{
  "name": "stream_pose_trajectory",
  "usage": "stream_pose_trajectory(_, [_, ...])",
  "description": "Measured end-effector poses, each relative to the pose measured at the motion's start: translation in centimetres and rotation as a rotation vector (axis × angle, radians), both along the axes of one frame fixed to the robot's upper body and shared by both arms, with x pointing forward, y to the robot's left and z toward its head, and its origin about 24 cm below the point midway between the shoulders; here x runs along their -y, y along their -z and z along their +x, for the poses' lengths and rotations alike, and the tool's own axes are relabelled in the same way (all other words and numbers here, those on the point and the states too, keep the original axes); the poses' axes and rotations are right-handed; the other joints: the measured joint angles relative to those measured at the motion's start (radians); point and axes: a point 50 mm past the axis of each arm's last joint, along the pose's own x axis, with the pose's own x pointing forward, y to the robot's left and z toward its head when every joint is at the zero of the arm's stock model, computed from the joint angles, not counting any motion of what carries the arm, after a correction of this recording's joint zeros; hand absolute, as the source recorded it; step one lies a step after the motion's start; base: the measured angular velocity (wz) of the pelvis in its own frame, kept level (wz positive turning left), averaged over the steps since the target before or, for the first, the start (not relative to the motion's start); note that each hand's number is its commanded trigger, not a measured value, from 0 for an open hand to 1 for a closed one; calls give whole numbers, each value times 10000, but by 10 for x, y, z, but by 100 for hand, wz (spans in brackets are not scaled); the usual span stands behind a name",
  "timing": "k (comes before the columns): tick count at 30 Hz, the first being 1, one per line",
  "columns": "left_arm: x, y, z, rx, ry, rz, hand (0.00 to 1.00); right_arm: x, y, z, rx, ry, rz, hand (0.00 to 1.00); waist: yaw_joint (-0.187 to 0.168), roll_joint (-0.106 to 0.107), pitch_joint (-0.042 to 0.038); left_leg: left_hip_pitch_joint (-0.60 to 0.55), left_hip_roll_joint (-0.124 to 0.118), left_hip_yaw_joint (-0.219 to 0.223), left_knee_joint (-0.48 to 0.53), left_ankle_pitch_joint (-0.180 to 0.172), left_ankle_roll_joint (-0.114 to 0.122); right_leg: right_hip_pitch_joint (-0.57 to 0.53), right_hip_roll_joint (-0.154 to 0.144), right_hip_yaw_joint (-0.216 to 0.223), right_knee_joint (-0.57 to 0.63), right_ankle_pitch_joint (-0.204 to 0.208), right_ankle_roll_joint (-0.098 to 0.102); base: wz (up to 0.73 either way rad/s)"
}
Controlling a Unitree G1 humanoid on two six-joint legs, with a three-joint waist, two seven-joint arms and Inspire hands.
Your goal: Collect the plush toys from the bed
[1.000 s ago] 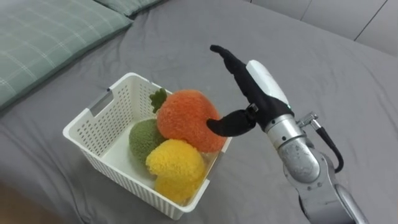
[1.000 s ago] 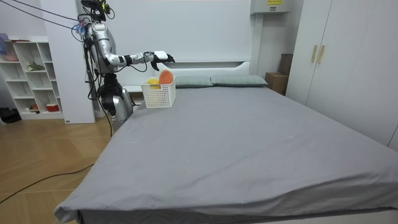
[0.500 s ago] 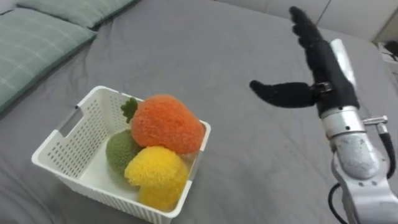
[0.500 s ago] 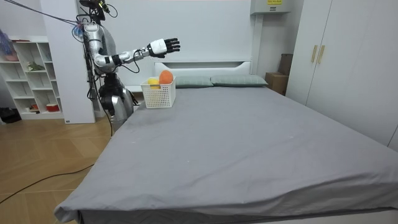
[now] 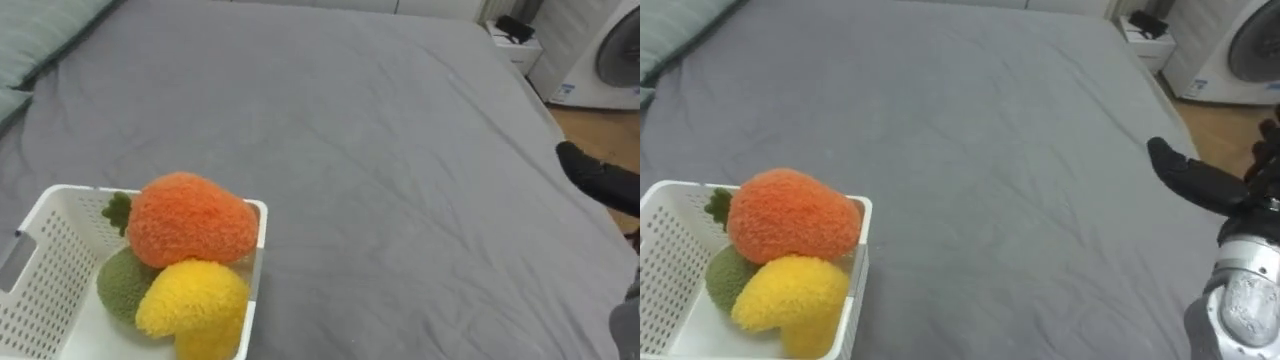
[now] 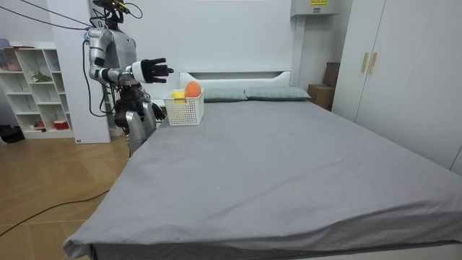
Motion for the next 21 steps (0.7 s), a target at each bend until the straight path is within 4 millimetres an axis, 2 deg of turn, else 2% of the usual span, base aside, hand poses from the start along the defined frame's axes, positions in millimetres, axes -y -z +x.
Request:
stream_pose_trajectory(5, [1, 1, -4, -294, -65, -8, 0, 18, 21, -15, -505, 1393, 1107, 0, -135, 53, 3, 74, 30, 160, -14, -32, -4, 9, 34, 128, -14, -2, 2, -8])
stream_pose_trajectory(8, [4, 2, -5, -351, -402, -155, 0, 25, 44, -25, -1266, 2179, 1962, 0, -327, 107, 1, 72, 30, 185, -7, -48, 5, -3, 33, 168, -6, -1, 4, -3])
stream_pose_trajectory(11, [4, 2, -4, -344, -494, -177, 0, 30, 72, -47, -2155, 3221, 3047, 0, -381, 154, 2, 16, 27, 138, 60, -92, 9, 1, 26, 139, -13, -21, 26, 2])
stream_pose_trajectory(15, [5, 2, -3, -256, -592, -215, 0, 28, 116, -83, -3705, 4765, 4418, 0, -437, 158, -8, -8, 7, 119, 138, -100, 6, -80, 17, 142, -24, -86, 42, 2])
stream_pose_trajectory(16, [5, 2, -3, -257, -607, -211, 0, 27, 129, -96, -4324, 5083, 4626, 0, -469, 207, -62, -8, -2, 108, 137, -100, 7, -85, 6, 121, -24, -107, 46, 3])
stream_pose_trajectory(17, [5, 2, -4, -267, -623, -208, 0, 25, 136, -103, -4693, 5263, 4756, 0, -504, 158, -54, -3, -7, 95, 134, -100, 7, -69, -3, 81, -25, -122, 50, 10])
stream_pose_trajectory(18, [5, 2, -4, -238, -743, -236, 0, 21, 153, -120, -5578, 5649, 5007, 0, -561, 184, -82, 13, -9, 56, 139, -110, 12, 11, -24, -35, -31, -154, 52, 14])
stream_pose_trajectory(19, [5, 2, -5, -217, -828, -271, 0, 15, 167, -139, -6440, 6007, 5310, 0, -566, 145, -77, 40, -17, 21, 137, -124, 11, 20, -39, -67, -14, -199, 58, 13])
stream_pose_trajectory(20, [6, 2, -5, -218, -874, -289, 0, 12, 174, -149, -6875, 6127, 5472, 0, -563, 142, -60, 46, -18, 9, 136, -134, 10, 26, -42, -64, -13, -211, 58, 7])
stream_pose_trajectory(21, [7, 3, -8, -210, -1002, -323, 0, 4, 187, -171, -7741, 6284, 5821, 0, -559, 196, -92, 51, -21, -5, 124, -149, 7, 29, -70, -73, -3, -240, 60, 0])
